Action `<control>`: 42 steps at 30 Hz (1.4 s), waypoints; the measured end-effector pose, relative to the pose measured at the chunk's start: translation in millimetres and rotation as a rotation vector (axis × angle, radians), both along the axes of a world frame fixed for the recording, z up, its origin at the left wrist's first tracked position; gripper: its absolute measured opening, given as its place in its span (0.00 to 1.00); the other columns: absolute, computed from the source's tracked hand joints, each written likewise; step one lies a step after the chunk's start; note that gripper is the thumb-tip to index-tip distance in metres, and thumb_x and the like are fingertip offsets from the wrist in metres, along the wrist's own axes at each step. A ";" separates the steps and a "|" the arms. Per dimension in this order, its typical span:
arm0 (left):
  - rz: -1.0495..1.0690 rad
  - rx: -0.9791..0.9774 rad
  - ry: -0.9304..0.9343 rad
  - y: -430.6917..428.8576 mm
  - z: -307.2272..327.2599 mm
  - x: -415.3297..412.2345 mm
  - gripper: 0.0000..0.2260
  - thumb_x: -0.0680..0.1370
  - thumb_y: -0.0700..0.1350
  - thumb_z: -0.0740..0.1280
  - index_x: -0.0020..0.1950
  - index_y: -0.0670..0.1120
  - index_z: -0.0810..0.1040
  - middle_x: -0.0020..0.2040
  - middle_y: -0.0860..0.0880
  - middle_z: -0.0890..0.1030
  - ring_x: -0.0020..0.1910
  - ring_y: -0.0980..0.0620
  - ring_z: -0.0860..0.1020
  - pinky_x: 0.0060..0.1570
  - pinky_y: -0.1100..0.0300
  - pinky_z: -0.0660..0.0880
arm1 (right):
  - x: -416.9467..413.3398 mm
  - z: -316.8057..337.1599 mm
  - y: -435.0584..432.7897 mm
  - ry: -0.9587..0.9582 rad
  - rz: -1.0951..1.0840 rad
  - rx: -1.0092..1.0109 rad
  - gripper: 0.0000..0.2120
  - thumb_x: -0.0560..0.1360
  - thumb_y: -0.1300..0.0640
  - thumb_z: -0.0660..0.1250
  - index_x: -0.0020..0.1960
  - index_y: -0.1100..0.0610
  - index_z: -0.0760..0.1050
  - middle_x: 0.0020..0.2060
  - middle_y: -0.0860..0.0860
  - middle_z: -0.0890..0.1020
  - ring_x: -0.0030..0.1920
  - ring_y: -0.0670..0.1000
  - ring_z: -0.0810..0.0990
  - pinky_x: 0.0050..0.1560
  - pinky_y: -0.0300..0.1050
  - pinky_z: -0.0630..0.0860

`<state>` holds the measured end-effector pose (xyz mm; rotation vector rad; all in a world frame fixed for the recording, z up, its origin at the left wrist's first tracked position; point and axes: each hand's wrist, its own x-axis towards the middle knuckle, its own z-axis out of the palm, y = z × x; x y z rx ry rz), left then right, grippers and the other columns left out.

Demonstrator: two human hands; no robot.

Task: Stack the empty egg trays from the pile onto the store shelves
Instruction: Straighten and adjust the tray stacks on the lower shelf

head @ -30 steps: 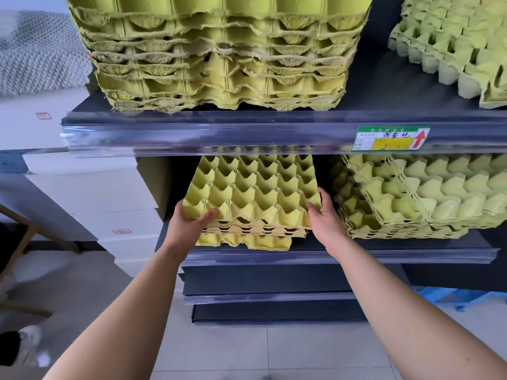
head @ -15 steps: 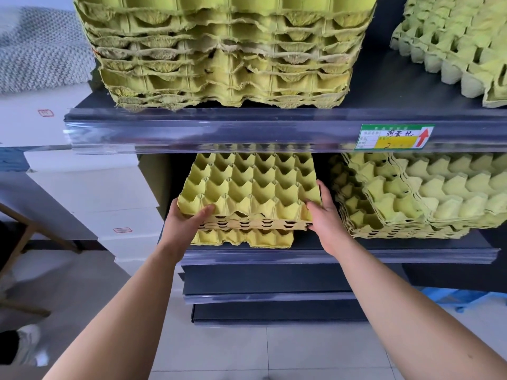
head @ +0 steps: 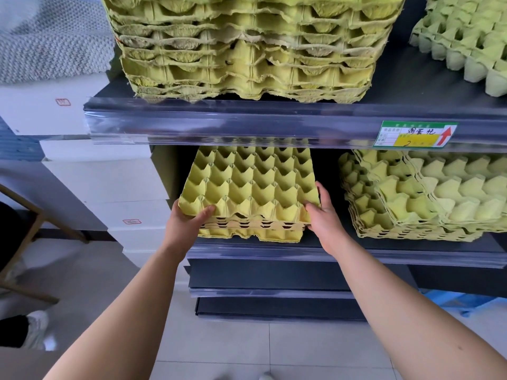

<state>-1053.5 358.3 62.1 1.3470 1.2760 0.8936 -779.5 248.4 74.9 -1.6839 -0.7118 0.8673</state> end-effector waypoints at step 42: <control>0.042 -0.271 -0.183 -64.3 61.7 78.6 0.47 0.69 0.56 0.76 0.75 0.40 0.51 0.70 0.40 0.71 0.59 0.45 0.78 0.66 0.45 0.71 | -33.9 34.3 -34.7 -0.019 -0.197 0.261 0.29 0.77 0.63 0.65 0.72 0.42 0.63 0.68 0.42 0.72 0.65 0.42 0.72 0.60 0.36 0.70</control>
